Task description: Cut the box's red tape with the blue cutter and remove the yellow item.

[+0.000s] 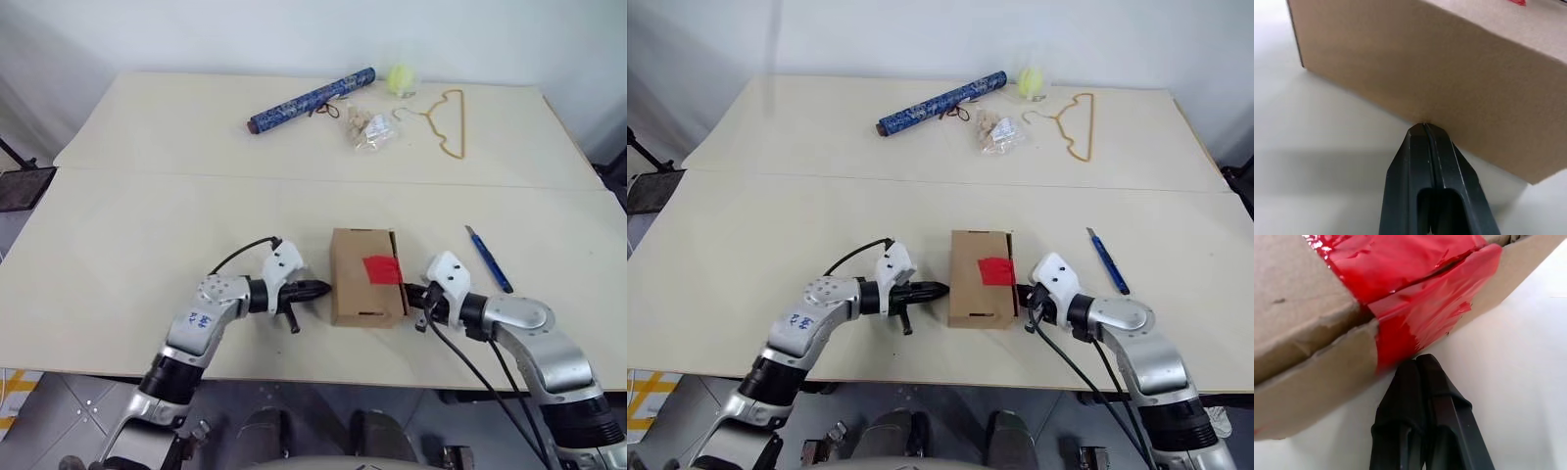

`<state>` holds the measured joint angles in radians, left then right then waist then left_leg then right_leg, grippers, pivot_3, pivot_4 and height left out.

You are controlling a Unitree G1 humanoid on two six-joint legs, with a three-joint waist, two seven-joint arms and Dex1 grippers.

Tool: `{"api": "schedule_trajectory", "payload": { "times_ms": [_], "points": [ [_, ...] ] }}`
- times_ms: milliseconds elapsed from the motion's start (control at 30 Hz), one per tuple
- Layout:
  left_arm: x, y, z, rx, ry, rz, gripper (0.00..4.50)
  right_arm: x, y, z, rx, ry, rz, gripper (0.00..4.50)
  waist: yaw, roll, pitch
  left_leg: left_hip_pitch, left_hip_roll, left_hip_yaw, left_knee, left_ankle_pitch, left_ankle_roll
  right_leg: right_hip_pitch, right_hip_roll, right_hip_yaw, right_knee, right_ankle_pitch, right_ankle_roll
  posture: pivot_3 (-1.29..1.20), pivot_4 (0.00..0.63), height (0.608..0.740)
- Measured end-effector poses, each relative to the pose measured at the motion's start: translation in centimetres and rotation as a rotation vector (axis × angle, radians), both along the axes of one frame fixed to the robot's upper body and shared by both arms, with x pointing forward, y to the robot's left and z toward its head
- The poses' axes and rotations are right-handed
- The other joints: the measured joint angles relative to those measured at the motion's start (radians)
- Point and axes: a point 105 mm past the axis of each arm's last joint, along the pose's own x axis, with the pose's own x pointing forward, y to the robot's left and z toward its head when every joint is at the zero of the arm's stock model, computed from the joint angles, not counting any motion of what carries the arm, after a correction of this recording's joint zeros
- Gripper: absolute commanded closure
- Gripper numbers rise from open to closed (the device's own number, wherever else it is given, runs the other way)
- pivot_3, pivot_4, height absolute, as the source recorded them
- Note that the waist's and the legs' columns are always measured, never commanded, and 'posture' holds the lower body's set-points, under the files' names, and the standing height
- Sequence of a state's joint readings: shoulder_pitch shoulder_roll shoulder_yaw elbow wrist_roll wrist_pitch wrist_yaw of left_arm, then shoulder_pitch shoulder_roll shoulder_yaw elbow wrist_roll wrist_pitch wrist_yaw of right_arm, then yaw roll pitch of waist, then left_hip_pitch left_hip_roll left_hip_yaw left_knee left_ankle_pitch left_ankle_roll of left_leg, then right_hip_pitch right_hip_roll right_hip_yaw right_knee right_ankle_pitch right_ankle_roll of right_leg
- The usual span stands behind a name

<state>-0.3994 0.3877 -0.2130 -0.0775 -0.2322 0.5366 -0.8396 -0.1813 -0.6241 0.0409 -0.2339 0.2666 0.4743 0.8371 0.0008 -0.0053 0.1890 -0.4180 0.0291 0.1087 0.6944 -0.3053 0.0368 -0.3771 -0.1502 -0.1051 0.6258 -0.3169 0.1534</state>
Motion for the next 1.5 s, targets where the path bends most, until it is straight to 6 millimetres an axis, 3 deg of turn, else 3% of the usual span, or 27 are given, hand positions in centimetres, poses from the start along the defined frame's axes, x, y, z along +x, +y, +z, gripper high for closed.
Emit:
{"api": "schedule_trajectory", "payload": {
  "times_ms": [267, 300, 400, 467, 567, 667, 733, 833, 967, 1067, 1500],
  "points": [
    [-0.5, 1.4, 0.6, 0.041, -0.004, 0.014, 4.50, -1.1, 0.9, -0.2, 0.002, 0.036, 0.008, 4.47, 0.000, 0.000, 0.000, 0.000, 0.000, 0.000, -0.002, 0.000, 0.000, 0.000, 0.000, 0.000, 0.000, 0.000, 0.000, 0.00, 0.150, 0.740],
    [-0.6, 2.2, 0.8, 0.062, -0.005, 0.007, 4.50, -1.4, 0.7, -0.1, 0.021, 0.068, -0.001, 4.31, -0.001, 0.000, 0.000, 0.000, 0.000, 0.000, -0.002, 0.000, 0.000, -0.001, 0.000, 0.000, 0.000, 0.000, -0.001, 0.00, 0.150, 0.740],
    [-0.4, 6.3, 2.4, 0.119, 0.000, 0.029, 4.50, -1.7, -2.2, 1.9, 0.055, 0.144, -0.104, 3.53, -0.001, 0.001, 0.001, -0.001, 0.001, 0.000, -0.002, 0.000, 0.000, -0.002, 0.000, 0.000, 0.000, -0.001, -0.001, 0.00, 0.150, 0.740],
    [-0.5, 7.3, 4.6, 0.075, -0.010, 0.009, 4.50, -1.8, -4.0, 3.8, 0.057, 0.154, -0.165, 2.83, -0.001, 0.001, 0.001, -0.001, 0.001, -0.001, -0.002, 0.000, 0.000, -0.001, 0.000, 0.000, -0.001, -0.001, -0.001, 0.00, 0.150, 0.740],
    [-1.4, 5.5, 7.3, -0.009, -0.048, -0.118, 4.50, -1.9, -3.5, 5.4, 0.075, 0.204, -0.161, 1.81, 0.004, 0.002, 0.001, -0.001, 0.000, -0.003, -0.002, 0.000, -0.001, 0.000, -0.001, -0.001, -0.001, 0.000, -0.002, 0.00, 0.150, 0.740],
    [-0.9, 2.5, 9.2, -0.062, -0.123, -0.187, 4.50, -1.6, -3.9, 6.6, 0.066, 0.334, -0.232, 0.80, 0.010, 0.002, 0.001, -0.003, 0.000, -0.003, -0.001, 0.000, 0.000, -0.001, -0.001, -0.001, -0.002, 0.000, -0.002, 0.00, 0.150, 0.740],
    [-0.4, 0.4, 9.7, -0.088, -0.159, -0.210, 4.50, -1.3, -3.1, 7.8, 0.105, 0.369, -0.233, 0.05, 0.012, 0.002, 0.001, -0.002, 0.000, -0.003, -0.001, 0.000, 0.000, 0.000, 0.000, -0.001, -0.001, 0.000, -0.002, 0.00, 0.150, 0.740],
    [-0.3, -1.9, 8.4, -0.069, -0.156, -0.246, 4.50, -1.2, -1.7, 7.3, 0.165, 0.453, -0.210, 0.02, 0.013, 0.002, 0.001, -0.003, -0.001, -0.002, -0.004, 0.000, 0.000, -0.003, 0.001, -0.002, -0.001, 0.000, -0.002, 0.00, 0.150, 0.740],
    [0.2, -3.0, 6.2, 0.018, -0.153, -0.241, 4.50, -0.5, -1.1, 6.8, 0.199, 0.484, -0.234, 0.02, 0.015, 0.002, 0.001, -0.005, -0.003, 0.001, -0.006, 0.000, 0.000, -0.008, 0.001, -0.001, -0.001, 0.000, -0.002, 0.00, 0.150, 0.740],
    [0.5, -3.9, 6.0, 0.019, -0.175, -0.235, 4.50, -0.3, -0.9, 6.7, 0.200, 0.489, -0.254, 0.02, 0.023, 0.002, 0.001, -0.004, -0.003, 0.002, -0.006, 0.000, 0.000, -0.008, 0.001, -0.001, 0.000, 0.000, -0.002, 0.00, 0.150, 0.740],
    [0.3, -4.1, 5.8, 0.026, -0.168, -0.242, 4.50, -1.1, -2.4, 5.7, 0.198, 0.554, -0.297, 0.02, 0.023, 0.002, 0.001, -0.004, -0.001, 0.003, -0.006, 0.000, 0.000, -0.007, 0.001, 0.000, -0.001, 0.000, -0.001, 0.00, 0.150, 0.740]
  ]
}}
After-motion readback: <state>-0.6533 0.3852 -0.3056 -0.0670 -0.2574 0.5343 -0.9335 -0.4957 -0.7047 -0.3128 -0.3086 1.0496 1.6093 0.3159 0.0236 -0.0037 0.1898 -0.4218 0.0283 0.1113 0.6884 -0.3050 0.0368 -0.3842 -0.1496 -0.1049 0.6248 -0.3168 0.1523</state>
